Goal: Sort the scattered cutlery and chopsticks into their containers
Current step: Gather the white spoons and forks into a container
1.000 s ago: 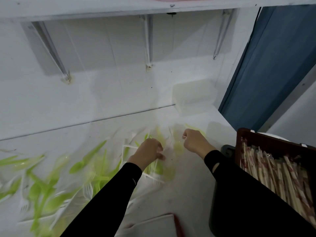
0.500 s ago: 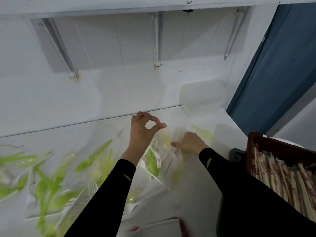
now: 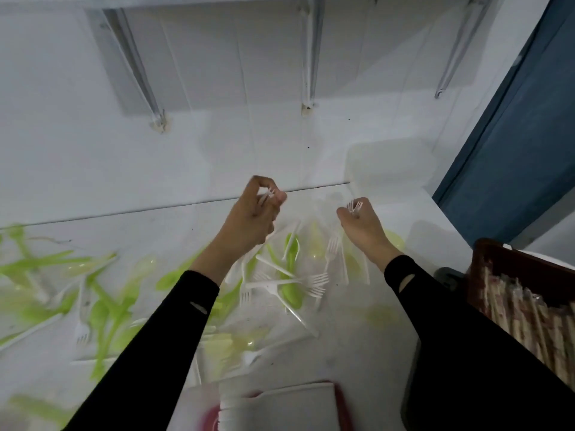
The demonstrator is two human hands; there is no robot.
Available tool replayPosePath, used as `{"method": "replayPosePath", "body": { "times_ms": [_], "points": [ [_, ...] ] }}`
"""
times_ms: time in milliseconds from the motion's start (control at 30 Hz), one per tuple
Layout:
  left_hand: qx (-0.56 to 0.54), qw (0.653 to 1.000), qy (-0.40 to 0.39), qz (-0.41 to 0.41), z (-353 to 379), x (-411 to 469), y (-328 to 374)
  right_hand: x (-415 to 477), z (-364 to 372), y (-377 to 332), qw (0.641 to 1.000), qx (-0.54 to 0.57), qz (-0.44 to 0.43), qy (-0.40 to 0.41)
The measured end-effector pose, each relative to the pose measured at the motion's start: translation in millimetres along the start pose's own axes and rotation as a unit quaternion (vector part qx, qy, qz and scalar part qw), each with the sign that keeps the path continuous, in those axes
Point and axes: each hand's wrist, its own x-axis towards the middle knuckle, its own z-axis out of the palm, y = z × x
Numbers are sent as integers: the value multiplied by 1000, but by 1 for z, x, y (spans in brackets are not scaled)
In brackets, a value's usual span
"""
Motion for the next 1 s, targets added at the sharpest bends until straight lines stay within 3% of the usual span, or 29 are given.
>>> {"method": "replayPosePath", "body": {
  "times_ms": [67, 133, 267, 367, 467, 733, 900, 1000],
  "points": [
    [159, 982, -96, -38, -13, -10, -20, -4, 0, -1, 1000, -18, -20, -11],
    [275, 935, -218, -43, -21, -27, -40, -8, 1, -3, 996, -52, -52, -52],
    [368, 833, -401, -101, -22, -68, -68, -22, 10, -7, 974, -133, -86, -163],
    [432, 790, -425, -90, -21, -85, -87, -30, 18, 0, 941, -215, -70, -253],
    [500, 767, -398, -62, -22, -90, -92, -36, 21, 6, 908, -290, -72, -294],
    [535, 780, -322, -44, -41, -84, -90, -46, 22, 8, 826, -474, -82, -293],
    [478, 830, -285, -16, -49, -83, -93, -38, 18, 7, 860, -433, -73, -259],
    [446, 856, -261, -14, -55, -82, -91, -37, 10, 5, 848, -458, -59, -260]
  ]
}}
